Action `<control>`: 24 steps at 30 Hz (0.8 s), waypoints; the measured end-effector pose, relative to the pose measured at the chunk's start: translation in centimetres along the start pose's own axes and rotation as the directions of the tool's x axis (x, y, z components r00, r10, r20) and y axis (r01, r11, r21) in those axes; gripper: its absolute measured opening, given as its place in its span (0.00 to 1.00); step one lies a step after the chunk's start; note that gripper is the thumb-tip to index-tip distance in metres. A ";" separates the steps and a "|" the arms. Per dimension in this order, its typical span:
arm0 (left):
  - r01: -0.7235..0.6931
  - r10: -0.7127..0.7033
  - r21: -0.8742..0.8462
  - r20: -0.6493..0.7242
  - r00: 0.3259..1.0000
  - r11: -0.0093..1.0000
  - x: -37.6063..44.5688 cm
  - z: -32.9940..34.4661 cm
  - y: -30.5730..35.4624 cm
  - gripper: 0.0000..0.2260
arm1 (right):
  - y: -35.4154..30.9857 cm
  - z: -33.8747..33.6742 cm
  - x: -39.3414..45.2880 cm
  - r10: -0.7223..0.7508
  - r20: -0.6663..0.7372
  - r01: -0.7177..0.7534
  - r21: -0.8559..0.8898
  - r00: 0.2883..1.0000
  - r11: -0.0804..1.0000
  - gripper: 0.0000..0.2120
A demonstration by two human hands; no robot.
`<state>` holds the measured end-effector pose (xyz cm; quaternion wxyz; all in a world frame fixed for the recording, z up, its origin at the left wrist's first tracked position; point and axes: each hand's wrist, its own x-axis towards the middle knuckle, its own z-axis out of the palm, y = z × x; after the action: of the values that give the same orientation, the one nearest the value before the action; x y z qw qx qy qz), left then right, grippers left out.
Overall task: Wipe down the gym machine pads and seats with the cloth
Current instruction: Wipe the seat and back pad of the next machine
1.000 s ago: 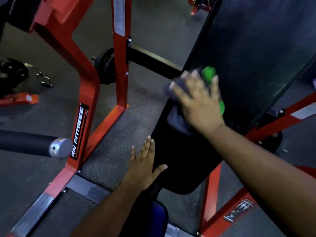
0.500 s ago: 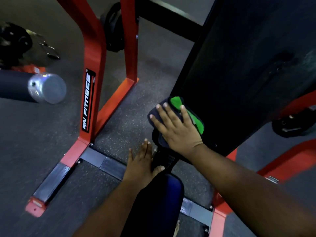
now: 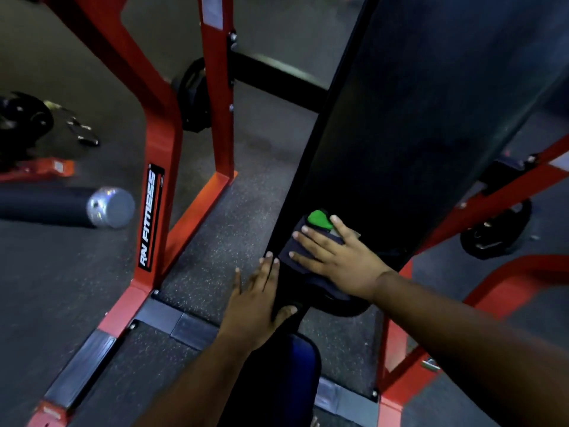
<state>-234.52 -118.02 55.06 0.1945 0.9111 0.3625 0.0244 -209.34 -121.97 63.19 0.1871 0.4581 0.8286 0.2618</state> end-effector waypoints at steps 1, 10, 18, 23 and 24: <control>-0.010 0.010 -0.005 -0.043 0.999 1.000 0.7 -1.2 0.5 0.43 | 1.9 -1.0 -0.3 0.026 -0.014 -0.026 -0.012 1.000 1.000 0.27; -0.161 0.182 0.097 -0.285 0.941 0.982 9.5 -14.1 8.0 0.43 | 20.3 -9.2 -1.8 0.189 -0.118 -0.203 -0.118 0.975 0.972 0.28; -0.222 0.316 0.271 -0.383 0.868 0.937 15.3 -22.4 12.5 0.42 | 27.2 -11.9 -3.2 0.334 -0.244 -0.373 -0.133 0.910 0.918 0.29; -0.258 0.357 0.302 -0.342 0.869 0.918 17.6 -25.7 14.5 0.43 | 30.2 -13.0 -5.1 0.569 -0.311 -0.602 -0.012 0.761 0.799 0.27; -0.258 0.357 0.310 -0.324 0.876 0.915 17.8 -26.0 14.8 0.43 | 29.9 -12.8 -5.5 0.643 -0.316 -0.664 0.052 0.698 0.746 0.28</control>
<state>-216.62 -107.16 82.84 -0.0047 0.9532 0.2421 0.1813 -193.81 -116.83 91.85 -0.0372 0.6680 0.6215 0.4077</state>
